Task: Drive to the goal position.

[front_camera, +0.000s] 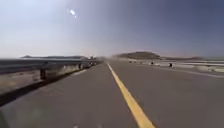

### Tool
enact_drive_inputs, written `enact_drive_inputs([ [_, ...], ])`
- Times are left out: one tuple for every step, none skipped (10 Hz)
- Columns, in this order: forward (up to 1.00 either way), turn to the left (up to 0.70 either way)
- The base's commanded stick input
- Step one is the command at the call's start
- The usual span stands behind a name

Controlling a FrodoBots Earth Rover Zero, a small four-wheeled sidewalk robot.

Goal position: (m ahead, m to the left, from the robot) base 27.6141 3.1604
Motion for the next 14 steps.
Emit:
enact_drive_inputs([
  [0.5,0.0],
  [0.5,0.0],
  [0.5,0.0],
  [0.5,0.0],
  [0.5,0.0],
  [0.5,0.0],
  [0.5,0.0],
  [0.5,0.0],
  [0.5,0.0],
  [0.5,0.0],
  [0.5,0.0],
  [0.5,0.0],
  [0.5,0.0],
  [0.5,0.0],
])
